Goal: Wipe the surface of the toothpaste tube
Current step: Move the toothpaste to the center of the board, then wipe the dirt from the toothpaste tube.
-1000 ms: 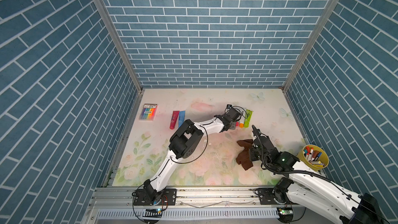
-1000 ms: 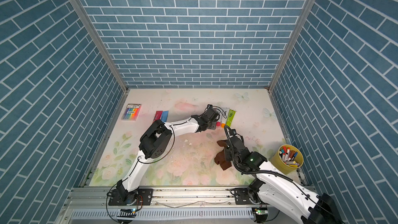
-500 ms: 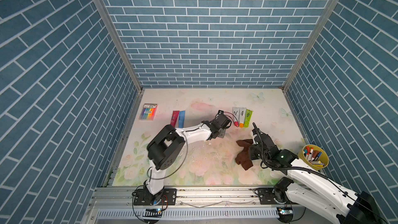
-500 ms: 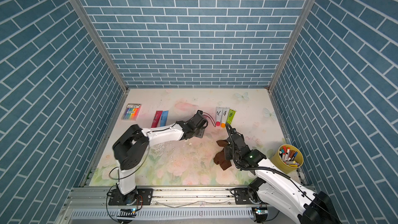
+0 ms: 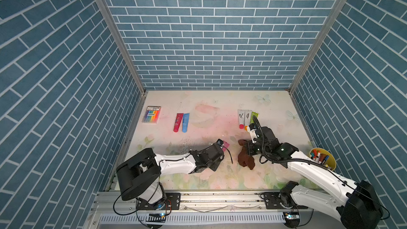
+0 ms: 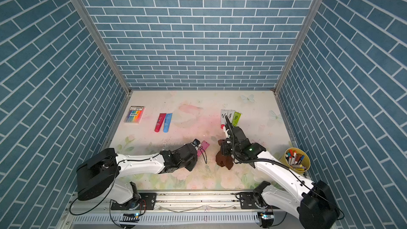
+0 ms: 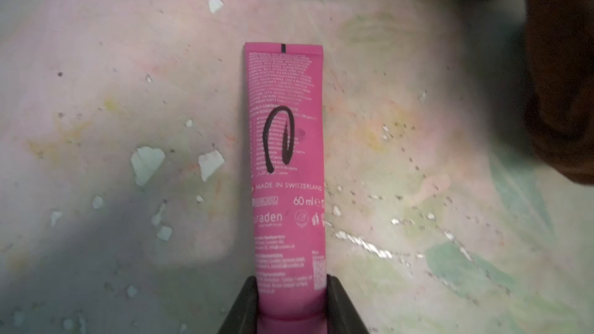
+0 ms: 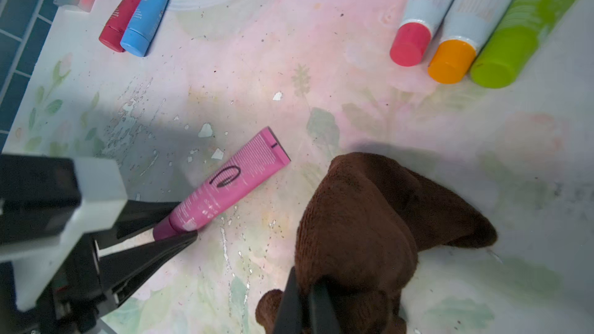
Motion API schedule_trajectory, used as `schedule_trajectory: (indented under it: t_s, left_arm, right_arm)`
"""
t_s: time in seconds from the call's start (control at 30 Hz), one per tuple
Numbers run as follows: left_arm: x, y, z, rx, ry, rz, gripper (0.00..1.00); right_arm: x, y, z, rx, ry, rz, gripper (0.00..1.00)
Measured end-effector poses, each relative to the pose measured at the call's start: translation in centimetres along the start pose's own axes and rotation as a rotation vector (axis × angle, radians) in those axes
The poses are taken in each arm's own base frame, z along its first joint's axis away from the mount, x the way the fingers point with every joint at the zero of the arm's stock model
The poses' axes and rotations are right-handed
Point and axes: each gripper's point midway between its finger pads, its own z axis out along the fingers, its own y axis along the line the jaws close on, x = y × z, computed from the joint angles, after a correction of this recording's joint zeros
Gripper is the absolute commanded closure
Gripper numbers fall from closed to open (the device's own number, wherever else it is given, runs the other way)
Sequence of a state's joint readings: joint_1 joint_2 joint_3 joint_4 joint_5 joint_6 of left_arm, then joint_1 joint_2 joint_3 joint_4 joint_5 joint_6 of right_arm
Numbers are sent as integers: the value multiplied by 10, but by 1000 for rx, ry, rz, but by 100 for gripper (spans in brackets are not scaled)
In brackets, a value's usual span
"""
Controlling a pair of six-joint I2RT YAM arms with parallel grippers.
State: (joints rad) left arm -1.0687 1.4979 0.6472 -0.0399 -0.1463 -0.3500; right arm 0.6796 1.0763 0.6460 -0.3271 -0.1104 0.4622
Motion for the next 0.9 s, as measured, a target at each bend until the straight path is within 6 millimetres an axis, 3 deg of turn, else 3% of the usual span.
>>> schedule_trajectory:
  t_s: [0.13,0.23,0.4,0.5,0.67,0.9]
  left_arm:
    - [-7,-9,-8,45,-54,12,50]
    - [-11,-10,-11,58,-82,5,45]
    - [7,-7,-7,67,-57,5,43]
    - [11,-7,-6,75,-48,7,48]
    - [14,-10,-1,87,-38,14,67]
    - [13,-11,-1,92,-45,21,76]
  right_arm:
    - [7,6,18,-42,55,6,100]
    - [11,10,29,-67,88,10,100]
    - [5,22,37,-106,101,2,100]
    - [0,33,41,-134,102,-15,100]
    - [-3,51,53,-162,126,-44,100]
    - [8,48,79,-150,177,-43,100]
